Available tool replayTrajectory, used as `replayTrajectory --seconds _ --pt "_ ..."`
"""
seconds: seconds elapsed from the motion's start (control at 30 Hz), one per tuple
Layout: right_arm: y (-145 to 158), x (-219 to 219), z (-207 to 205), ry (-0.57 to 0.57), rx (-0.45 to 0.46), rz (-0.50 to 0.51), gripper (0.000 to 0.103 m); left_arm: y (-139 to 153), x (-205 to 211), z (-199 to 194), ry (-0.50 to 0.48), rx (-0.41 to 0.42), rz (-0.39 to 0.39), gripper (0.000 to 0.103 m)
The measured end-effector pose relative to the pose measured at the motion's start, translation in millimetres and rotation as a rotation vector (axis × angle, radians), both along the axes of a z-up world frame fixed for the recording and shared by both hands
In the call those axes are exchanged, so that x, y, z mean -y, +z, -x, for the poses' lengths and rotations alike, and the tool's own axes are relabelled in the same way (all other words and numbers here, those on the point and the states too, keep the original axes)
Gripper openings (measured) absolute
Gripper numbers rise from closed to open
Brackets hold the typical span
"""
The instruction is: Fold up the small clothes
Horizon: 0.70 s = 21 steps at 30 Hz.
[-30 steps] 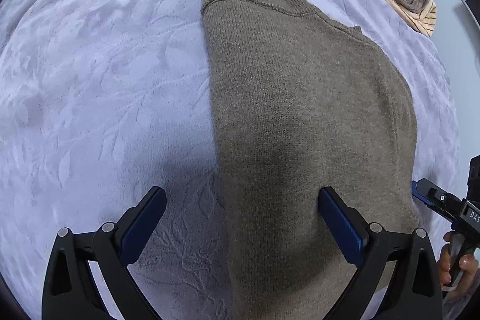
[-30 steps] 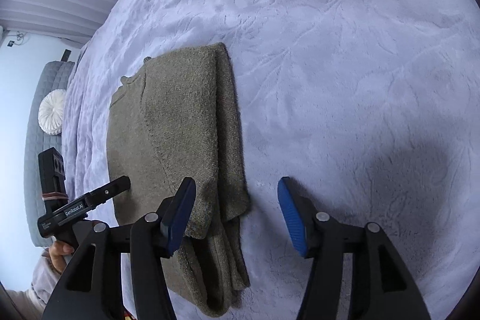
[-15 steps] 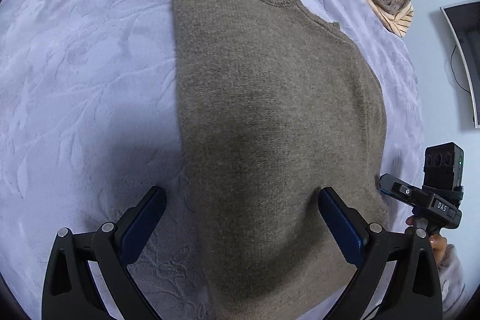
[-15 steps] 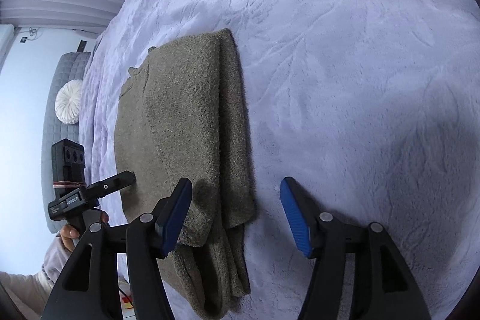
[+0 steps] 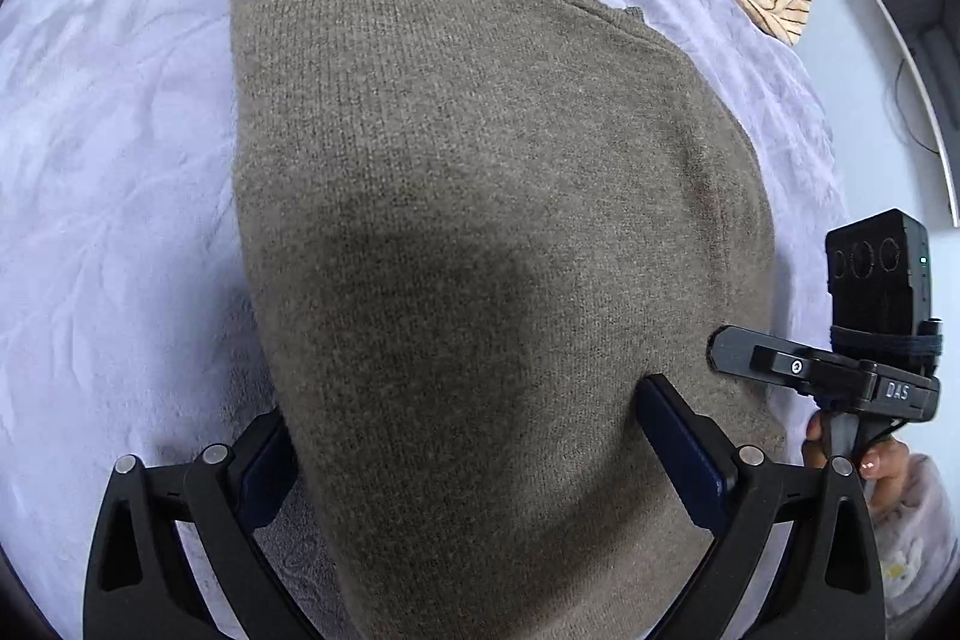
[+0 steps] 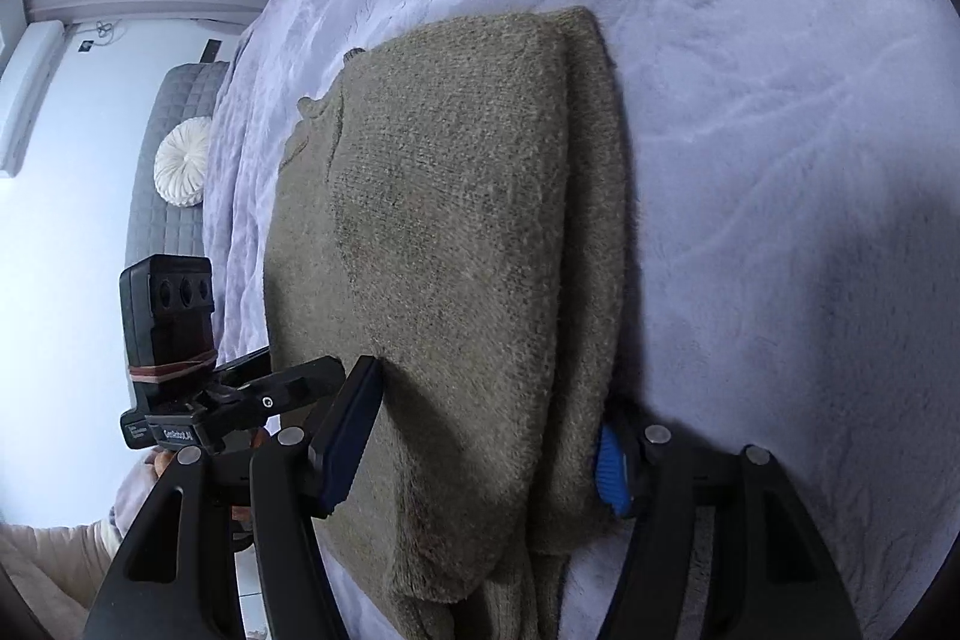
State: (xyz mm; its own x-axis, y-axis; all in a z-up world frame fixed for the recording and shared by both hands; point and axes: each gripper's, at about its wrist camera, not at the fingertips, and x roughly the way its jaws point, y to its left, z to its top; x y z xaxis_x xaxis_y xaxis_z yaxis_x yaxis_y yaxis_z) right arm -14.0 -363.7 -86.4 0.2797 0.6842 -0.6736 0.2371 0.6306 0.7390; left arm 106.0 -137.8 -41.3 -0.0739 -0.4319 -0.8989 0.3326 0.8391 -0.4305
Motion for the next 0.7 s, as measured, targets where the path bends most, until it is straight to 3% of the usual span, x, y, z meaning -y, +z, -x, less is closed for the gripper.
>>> replayTrajectory --seconds 0.03,0.07,0.13,0.23,0.53,0.7 --pt "1 -2 0 -0.004 -0.006 0.004 0.064 3 2 1 0.009 0.014 -0.011 0.091" --pt "3 -5 1 -0.007 -0.013 0.004 0.052 8 2 3 0.014 0.030 -0.012 0.086" --pt "9 -7 5 -0.027 -0.008 -0.005 0.036 18 0 6 0.006 0.056 -0.005 0.066" --pt "22 -9 12 -0.057 0.033 -0.099 0.031 32 -6 10 -0.011 0.076 0.016 0.053" --pt "60 -40 34 -0.093 0.070 -0.227 0.031 86 -40 35 -0.018 0.108 0.119 0.053" --pt "79 -89 60 -0.087 0.079 -0.252 0.031 102 -85 61 -0.026 0.101 0.132 0.053"
